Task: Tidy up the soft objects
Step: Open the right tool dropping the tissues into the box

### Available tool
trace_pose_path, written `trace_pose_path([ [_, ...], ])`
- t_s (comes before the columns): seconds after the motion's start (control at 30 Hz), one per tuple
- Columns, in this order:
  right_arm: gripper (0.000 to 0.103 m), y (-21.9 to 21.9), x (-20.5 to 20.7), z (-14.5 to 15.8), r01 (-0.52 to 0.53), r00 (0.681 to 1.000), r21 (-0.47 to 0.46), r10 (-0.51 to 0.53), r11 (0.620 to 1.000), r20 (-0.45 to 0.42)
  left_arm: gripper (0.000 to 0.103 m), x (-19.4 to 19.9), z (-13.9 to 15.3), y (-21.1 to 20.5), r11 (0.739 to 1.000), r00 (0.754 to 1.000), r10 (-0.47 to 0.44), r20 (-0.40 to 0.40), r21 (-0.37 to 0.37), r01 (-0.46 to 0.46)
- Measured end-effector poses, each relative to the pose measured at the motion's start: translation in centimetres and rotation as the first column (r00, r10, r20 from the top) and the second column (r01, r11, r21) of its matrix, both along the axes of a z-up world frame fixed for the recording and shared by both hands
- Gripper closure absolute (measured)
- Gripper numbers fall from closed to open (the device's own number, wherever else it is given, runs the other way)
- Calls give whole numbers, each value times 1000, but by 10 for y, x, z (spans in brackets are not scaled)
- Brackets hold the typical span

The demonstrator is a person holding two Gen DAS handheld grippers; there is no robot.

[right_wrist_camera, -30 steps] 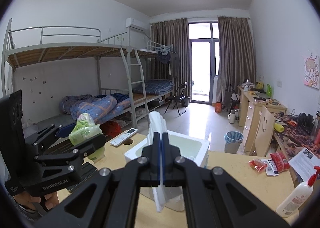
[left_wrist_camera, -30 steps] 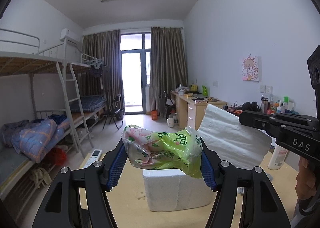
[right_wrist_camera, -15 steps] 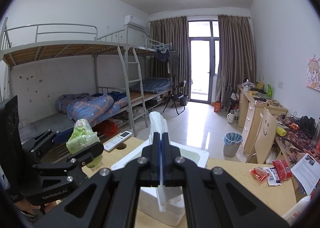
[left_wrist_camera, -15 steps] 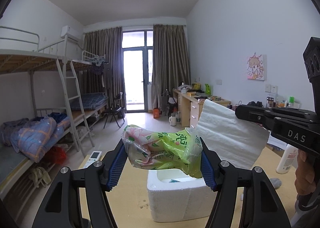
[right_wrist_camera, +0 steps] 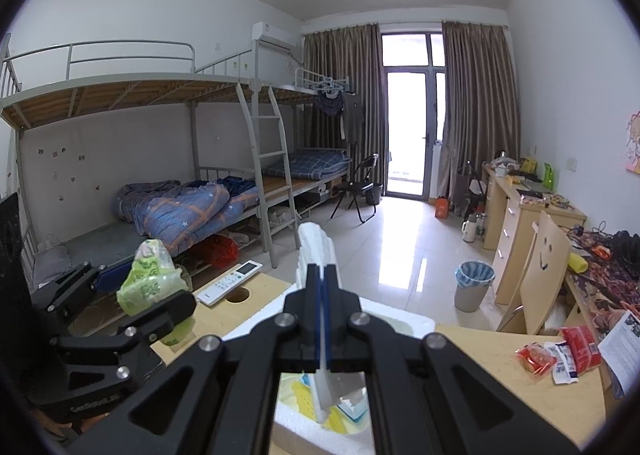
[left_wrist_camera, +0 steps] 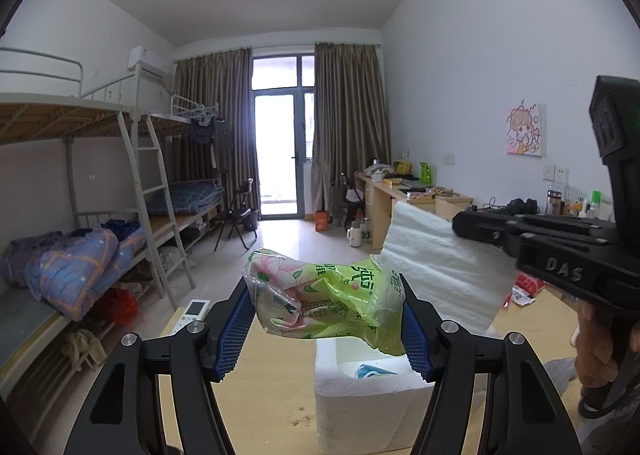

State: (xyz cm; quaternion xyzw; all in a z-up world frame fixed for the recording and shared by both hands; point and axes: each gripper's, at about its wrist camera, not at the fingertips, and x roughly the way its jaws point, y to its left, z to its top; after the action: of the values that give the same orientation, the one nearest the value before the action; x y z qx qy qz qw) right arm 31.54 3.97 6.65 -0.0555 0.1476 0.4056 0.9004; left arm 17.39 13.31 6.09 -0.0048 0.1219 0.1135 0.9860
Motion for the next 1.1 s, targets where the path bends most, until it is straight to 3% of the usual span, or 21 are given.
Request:
trace_pose_path([
  [0.73, 97, 18, 20, -18, -7, 996, -40, 4, 999, -92, 36, 10, 3, 5, 1000, 999, 18, -28, -20, -19],
  [0.8, 66, 20, 20, -18, -8, 995, -52, 3, 999, -101, 36, 9, 5, 6, 1000, 1000, 21, -23, -21, -22],
  [0.83, 34, 19, 21, -18, -5, 995, -50, 0, 999, -102, 36, 8, 5, 6, 999, 1000, 23, -21, -22, -23],
  [0.87, 22, 18, 20, -18, -2, 995, -40, -2, 999, -103, 36, 8, 5, 6, 999, 999, 24, -21, -21, -24],
  [0.93, 21, 16, 19, -17, 0, 995, -15, -2, 1000, -102, 36, 8, 5, 6, 999, 999, 31, -21, -22, -32],
  [1.03, 8, 19, 17, -18, -4, 996, -47, 0, 999, -88, 36, 9, 4, 5, 999, 999, 34, -26, -25, -35],
  [1.1, 7, 21, 15, -18, -4, 997, -54, 0, 999, -79, 36, 8, 4, 4, 999, 999, 36, -27, -26, -36],
])
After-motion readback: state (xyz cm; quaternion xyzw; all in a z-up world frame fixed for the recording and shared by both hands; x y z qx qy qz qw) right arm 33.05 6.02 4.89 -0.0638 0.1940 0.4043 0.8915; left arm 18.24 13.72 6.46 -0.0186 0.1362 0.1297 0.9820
